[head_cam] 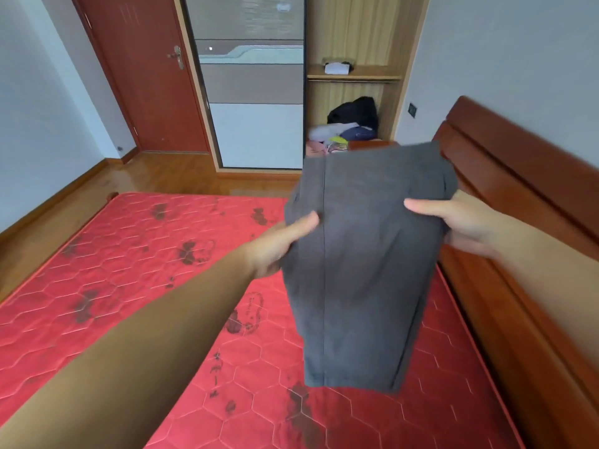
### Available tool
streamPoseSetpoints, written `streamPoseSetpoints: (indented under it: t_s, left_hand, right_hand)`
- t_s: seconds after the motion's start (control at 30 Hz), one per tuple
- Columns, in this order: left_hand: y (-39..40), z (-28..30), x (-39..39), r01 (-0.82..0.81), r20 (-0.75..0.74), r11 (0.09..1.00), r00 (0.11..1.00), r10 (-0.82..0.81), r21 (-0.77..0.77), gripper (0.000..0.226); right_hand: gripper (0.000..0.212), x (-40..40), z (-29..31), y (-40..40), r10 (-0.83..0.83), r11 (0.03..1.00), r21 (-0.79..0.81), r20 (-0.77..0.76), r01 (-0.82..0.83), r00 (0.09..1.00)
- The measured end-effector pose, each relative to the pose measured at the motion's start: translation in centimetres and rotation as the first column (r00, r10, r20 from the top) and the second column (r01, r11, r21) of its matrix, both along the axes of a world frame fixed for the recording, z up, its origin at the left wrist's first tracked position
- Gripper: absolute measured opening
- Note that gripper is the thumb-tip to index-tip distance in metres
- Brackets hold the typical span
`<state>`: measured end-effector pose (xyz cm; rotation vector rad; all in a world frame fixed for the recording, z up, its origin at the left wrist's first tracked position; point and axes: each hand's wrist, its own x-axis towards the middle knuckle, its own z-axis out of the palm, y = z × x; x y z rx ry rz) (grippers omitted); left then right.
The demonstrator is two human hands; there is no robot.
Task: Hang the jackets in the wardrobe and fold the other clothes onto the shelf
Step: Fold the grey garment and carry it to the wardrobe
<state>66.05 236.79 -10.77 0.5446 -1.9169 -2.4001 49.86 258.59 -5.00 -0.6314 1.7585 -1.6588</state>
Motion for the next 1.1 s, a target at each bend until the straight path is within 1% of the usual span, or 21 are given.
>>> streamPoseSetpoints:
  t_s: [0.03, 0.07, 0.13, 0.2, 0.23, 0.27, 0.3, 0.37, 0.43, 0.5, 0.6, 0.67, 0.73, 0.8, 0.87, 0.9, 0.93, 1.0, 1.03, 1.07, 1.1]
  left_hand:
    - [0.2, -0.4, 0.1, 0.045, 0.027, 0.997, 0.999, -0.044, -0.062, 0.023]
    - [0.3, -0.8, 0.1, 0.068, 0.035, 0.995, 0.997, -0.065, -0.08, 0.025]
    - [0.7, -1.4, 0.0, 0.052, 0.013, 0.998, 0.999, -0.051, -0.023, 0.027]
    - [0.8, -1.9, 0.2, 0.01, -0.001, 0.999, 1.0, -0.01, 0.038, 0.02]
    - [0.8, -2.2, 0.3, -0.019, 0.008, 0.998, 1.0, 0.018, 0.067, 0.017]
    - [0.7, -2.4, 0.5, -0.044, 0.02, 0.995, 0.999, 0.043, 0.088, 0.016]
    - [0.5, -2.6, 0.4, -0.068, 0.031, 0.992, 0.997, 0.065, 0.105, 0.017]
    - [0.2, -2.8, 0.0, -0.113, 0.067, 0.985, 0.992, 0.105, 0.127, 0.018]
    - [-0.1, -3.0, -0.5, -0.164, 0.141, 0.983, 0.978, 0.151, 0.083, 0.02]
    - [-0.2, -3.5, -0.7, -0.184, 0.25, 0.983, 0.952, 0.179, -0.004, 0.027]
    - [0.0, -4.3, -0.5, -0.206, 0.373, 0.967, 0.894, 0.249, -0.151, 0.023]
    - [0.1, -4.7, -0.5, -0.284, 0.375, 0.944, 0.867, 0.328, -0.169, 0.018]
    - [0.3, -4.8, -0.7, -0.361, 0.354, 0.92, 0.849, 0.393, -0.155, 0.024]
    - [0.5, -4.8, -1.0, -0.423, 0.311, 0.892, 0.836, 0.452, -0.159, 0.039]
    - [0.4, -4.5, -1.1, -0.456, 0.199, 0.873, 0.852, 0.485, -0.177, 0.066]
    - [0.2, -4.1, -1.0, -0.426, 0.143, 0.886, 0.88, 0.453, -0.185, 0.082]
    - [0.0, -3.5, -0.9, -0.355, 0.091, 0.911, 0.921, 0.38, -0.21, 0.093]
    - [-0.4, -2.5, -1.0, -0.142, 0.039, 0.91, 0.985, 0.17, -0.39, 0.097]
    - [-0.4, -1.8, -1.0, -0.056, 0.053, 0.857, 0.994, 0.096, -0.512, 0.095]
    - [-0.4, -1.1, -1.0, 0.005, 0.084, 0.768, 0.994, 0.063, -0.64, 0.093]
    - [-0.4, -0.5, -0.9, 0.051, 0.117, 0.64, 0.991, 0.061, -0.767, 0.086]
  right_hand:
    - [0.019, -0.1, -0.3, 0.0, -0.086, 0.995, -0.054, 0.076, 0.09, 0.993]
    - [0.021, -0.2, -0.8, 0.3, -0.11, 0.988, -0.085, 0.168, 0.126, 0.98]
    - [0.056, -0.1, -2.6, 1.7, 0.035, 0.997, -0.07, 0.285, -0.016, 0.958]
    - [0.082, 0.4, -4.3, 2.7, 0.161, 0.976, 0.085, 0.326, -0.199, 0.932]
    - [0.089, 0.3, -5.2, 3.0, 0.191, 0.958, 0.142, 0.322, -0.247, 0.927]
    - [0.089, 0.2, -5.8, 2.9, 0.183, 0.953, 0.178, 0.309, -0.246, 0.933]
    - [0.08, 0.3, -6.1, 2.4, 0.136, 0.964, 0.18, 0.302, -0.197, 0.943]
    - [0.056, 0.3, -6.7, 1.5, 0.001, 0.989, 0.137, 0.38, -0.058, 0.925]
    - [0.048, 0.7, -7.5, 1.1, -0.044, 0.981, 0.189, 0.395, -0.034, 0.918]
    - [0.04, 1.2, -8.5, 0.8, -0.078, 0.969, 0.247, 0.323, -0.004, 0.943]
    - [0.047, 1.7, -9.6, 0.1, -0.277, 0.94, 0.236, 0.102, 0.247, 0.955]
    - [0.066, 2.2, -9.8, -0.5, -0.348, 0.921, 0.179, -0.013, 0.345, 0.937]
    - [0.086, 2.3, -9.7, -0.8, -0.37, 0.919, 0.117, -0.071, 0.377, 0.926]
    - [0.088, 2.2, -9.1, -0.7, -0.367, 0.922, 0.079, -0.14, 0.38, 0.92]
    - [0.077, 1.6, -8.5, -0.4, -0.296, 0.944, 0.083, -0.224, 0.321, 0.929]
    - [0.073, 1.3, -8.2, -0.2, -0.22, 0.957, 0.125, -0.271, 0.26, 0.937]
    - [0.073, 1.0, -7.8, 0.1, -0.125, 0.96, 0.197, -0.327, 0.197, 0.937]
    - [0.077, 0.3, -7.0, 0.5, 0.079, 0.911, 0.393, -0.465, 0.125, 0.882]
    - [0.074, 0.0, -6.6, 0.5, 0.164, 0.872, 0.471, -0.54, 0.135, 0.825]
    - [0.063, -0.2, -6.2, 0.4, 0.223, 0.839, 0.516, -0.615, 0.172, 0.757]
    - [0.047, -0.2, -5.6, 0.1, 0.257, 0.822, 0.526, -0.685, 0.218, 0.682]
